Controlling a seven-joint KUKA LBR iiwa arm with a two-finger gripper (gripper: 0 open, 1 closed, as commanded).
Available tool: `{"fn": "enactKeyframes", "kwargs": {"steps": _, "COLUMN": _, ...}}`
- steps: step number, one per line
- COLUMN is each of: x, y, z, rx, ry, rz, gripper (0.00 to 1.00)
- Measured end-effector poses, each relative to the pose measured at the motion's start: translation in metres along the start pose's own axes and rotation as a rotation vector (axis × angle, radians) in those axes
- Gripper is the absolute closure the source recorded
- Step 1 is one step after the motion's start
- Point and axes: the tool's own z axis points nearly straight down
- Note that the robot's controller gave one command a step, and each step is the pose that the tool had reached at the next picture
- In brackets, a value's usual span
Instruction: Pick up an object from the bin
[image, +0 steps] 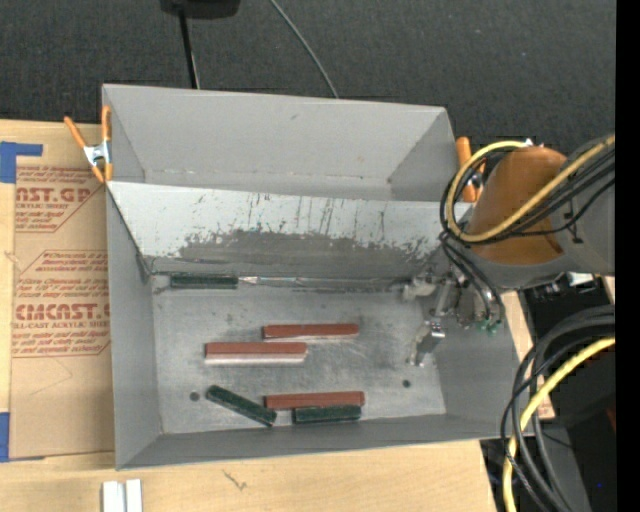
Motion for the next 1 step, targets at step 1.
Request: {"fn": "enactKeyframes", "kwargs": {"steps": 1, "x": -0.0126, "y": 0.0498, "z": 0.0168, "rx": 0.001, "ry": -0.002, "rz": -0.231, "gripper": 0.0}}
